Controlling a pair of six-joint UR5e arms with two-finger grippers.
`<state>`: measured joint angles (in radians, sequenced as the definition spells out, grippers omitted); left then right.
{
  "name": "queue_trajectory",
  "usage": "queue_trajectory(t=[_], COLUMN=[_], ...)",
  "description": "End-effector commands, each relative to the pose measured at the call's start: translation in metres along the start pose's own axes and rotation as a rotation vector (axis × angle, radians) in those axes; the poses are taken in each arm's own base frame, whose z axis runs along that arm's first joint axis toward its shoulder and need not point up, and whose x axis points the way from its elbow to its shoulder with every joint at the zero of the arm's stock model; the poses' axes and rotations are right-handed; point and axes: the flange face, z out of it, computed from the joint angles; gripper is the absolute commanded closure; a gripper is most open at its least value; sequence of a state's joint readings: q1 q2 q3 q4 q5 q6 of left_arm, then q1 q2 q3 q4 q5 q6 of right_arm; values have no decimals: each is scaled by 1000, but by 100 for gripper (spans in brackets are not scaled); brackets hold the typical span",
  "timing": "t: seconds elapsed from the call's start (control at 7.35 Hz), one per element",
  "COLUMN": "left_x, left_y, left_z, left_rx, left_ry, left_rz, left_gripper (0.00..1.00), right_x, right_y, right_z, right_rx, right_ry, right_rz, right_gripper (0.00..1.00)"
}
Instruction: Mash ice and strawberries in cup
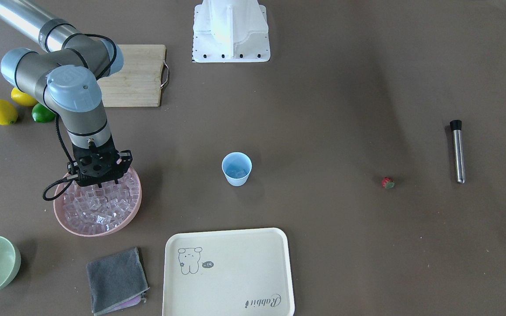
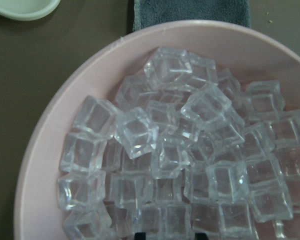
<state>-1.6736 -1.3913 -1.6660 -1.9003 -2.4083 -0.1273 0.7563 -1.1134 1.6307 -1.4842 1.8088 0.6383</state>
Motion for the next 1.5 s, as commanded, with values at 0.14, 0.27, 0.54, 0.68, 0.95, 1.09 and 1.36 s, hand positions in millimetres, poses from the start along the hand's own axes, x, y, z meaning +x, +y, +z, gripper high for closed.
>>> queue_trajectory(t=[0.14,0.27,0.54,0.68,0.95,1.09,1.36], left_x=[-1,0,0,0,-1,0,-1], left_y=[0,-1,-1,-1,0,-1,0], left_z=[1,0,1,1,1,1,2], left_rx=[-1,1,-1,-1,-1,-1,-3], left_ry=[0,0,0,0,0,0,0], left_rz=[-1,0,1,1,-1,1,-1], left_gripper=[2,2,2,2,2,2,2], right_x=[1,1,0,-1,4,6,17], right_y=[-1,-1,-1,-2,-10,-16,-17], right_z=[1,1,1,-1,-13,-19,-17], right_rx=[-2,-2,-2,2,11,18,15], right_ry=[1,1,-1,-4,-9,-14,-6], right_rz=[2,2,1,-3,8,15,-6], right_gripper=[57,60,85,89,94,94,9])
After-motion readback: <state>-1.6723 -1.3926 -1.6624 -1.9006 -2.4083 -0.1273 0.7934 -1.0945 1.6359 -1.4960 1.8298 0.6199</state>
